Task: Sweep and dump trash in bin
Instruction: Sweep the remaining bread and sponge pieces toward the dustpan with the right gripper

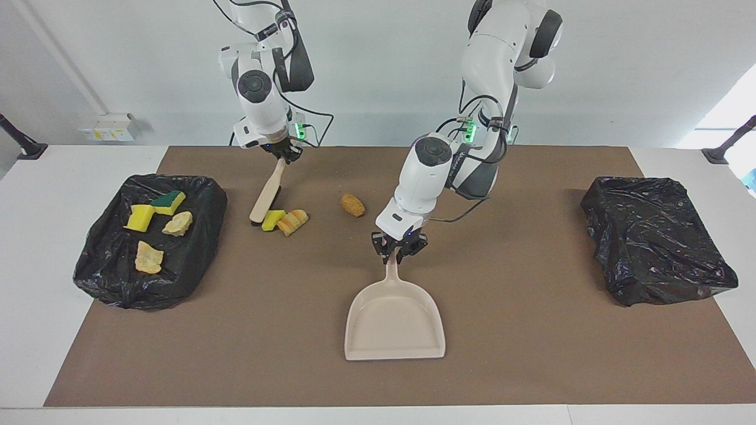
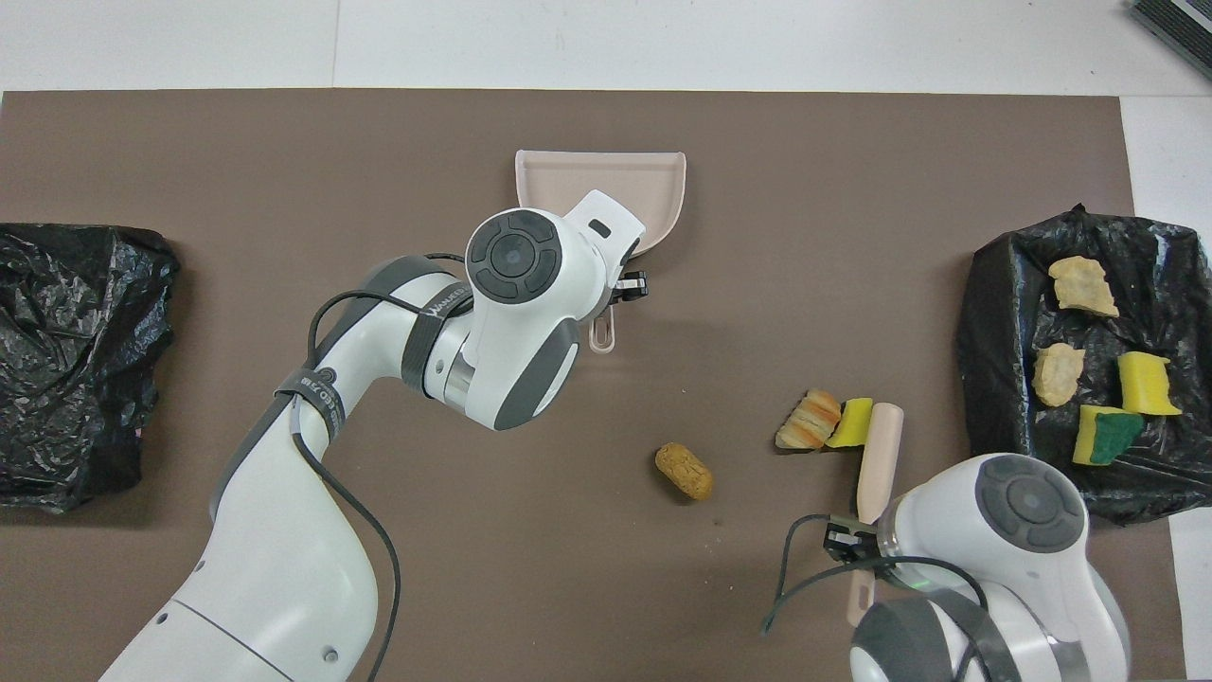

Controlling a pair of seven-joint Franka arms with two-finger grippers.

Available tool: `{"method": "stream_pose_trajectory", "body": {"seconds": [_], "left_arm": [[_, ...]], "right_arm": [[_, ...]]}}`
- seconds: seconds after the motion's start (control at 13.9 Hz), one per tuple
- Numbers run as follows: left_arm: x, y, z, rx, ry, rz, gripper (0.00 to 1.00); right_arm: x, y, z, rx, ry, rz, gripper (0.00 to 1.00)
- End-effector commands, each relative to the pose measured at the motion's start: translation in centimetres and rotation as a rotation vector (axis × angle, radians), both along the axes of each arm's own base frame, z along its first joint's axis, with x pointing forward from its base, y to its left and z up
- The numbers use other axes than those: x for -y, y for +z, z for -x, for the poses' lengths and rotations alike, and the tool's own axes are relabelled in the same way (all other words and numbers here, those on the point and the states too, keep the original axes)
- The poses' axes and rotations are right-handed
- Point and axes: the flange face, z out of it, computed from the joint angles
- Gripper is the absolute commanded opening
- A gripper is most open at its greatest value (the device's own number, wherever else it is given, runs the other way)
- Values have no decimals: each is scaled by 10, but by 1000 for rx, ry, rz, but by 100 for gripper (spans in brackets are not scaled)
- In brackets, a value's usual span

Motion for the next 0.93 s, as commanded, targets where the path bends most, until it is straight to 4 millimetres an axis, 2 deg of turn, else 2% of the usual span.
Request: {"method": "stream_pose_trajectory", "body": {"seconds": [0.0,0.07,0.22,0.29,0.43,0.65,0.86], "left_arm": [[-2,2,0,-6,2,-37,0],[-6,1,0,-11,-14,-65,0],[-22,24,2,-12,-100,-122,0],[-40,36,-1,-21,-194,-152,0],[-81,58,-10,-49,-347,-192,0],[-115,67,-16,-95,-415,-215,0],[-159,94,-15,-121,-556,-228,0]], "right_arm": [[-24,3,-29,0,34,-53,0],[-30,6,-34,7,47,-59,0],[-47,11,-38,10,81,-69,0],[-60,15,-36,16,115,-77,0],[-72,16,-31,12,219,-112,0],[-79,18,-29,8,325,-209,0],[-83,25,-36,-17,402,-232,0]]}}
